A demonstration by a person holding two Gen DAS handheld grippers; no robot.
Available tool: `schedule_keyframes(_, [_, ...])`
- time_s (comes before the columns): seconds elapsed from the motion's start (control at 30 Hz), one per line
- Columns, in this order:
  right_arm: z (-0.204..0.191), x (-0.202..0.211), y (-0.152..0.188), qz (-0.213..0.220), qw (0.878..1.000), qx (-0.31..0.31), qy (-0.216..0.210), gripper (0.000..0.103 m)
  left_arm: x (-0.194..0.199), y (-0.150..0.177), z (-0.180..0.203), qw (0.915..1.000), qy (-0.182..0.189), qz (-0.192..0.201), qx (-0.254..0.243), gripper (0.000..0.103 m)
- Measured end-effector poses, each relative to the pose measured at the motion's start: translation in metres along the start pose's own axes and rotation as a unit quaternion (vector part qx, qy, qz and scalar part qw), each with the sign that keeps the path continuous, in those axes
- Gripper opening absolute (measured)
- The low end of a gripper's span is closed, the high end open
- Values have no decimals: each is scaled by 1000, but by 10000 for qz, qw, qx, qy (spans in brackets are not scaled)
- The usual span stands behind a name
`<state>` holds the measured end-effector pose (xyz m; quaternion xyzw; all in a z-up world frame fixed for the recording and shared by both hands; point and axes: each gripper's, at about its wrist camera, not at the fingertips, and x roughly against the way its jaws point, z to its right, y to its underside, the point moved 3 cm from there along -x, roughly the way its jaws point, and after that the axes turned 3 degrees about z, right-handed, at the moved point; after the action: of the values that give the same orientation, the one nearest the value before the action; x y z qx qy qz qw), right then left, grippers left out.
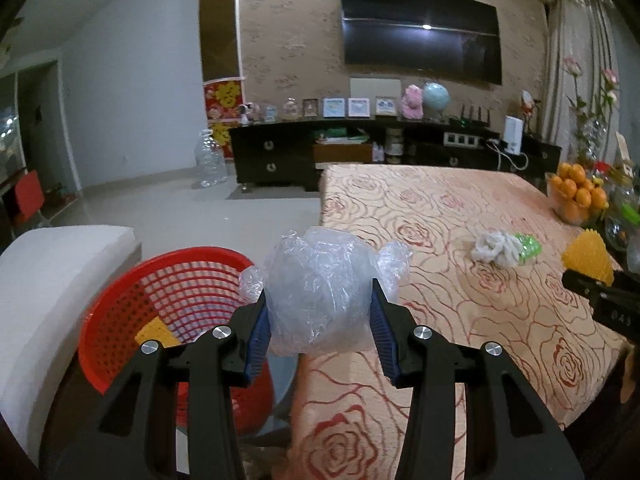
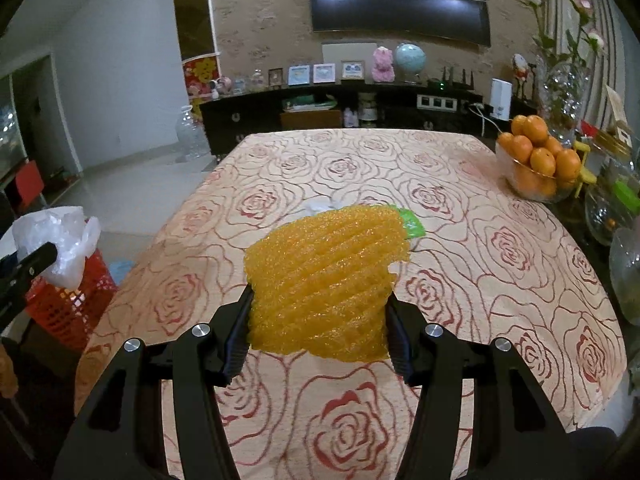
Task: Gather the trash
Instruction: 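Carry both items to the wastebasket and open the left gripper to drop the clear bag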
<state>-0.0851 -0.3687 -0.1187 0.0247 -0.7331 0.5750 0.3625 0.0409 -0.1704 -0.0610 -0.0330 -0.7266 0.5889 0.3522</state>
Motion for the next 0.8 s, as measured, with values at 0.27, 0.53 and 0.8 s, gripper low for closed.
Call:
schedule_keyframes(0.27, [-29,8,-11,60,9997,155,-183,55,10,-4,-29,9997,-153,67,165,43])
schedule_keyframes(0.53, [-60,11,-22,53,9987,265,-427,55,16,-9,-69,9985,-470,121,263,43])
schedule_keyframes(0.8, [-106,12,-38,74,9959,492,-758,55,6,-19,-123,9954,-847,-9,447,43])
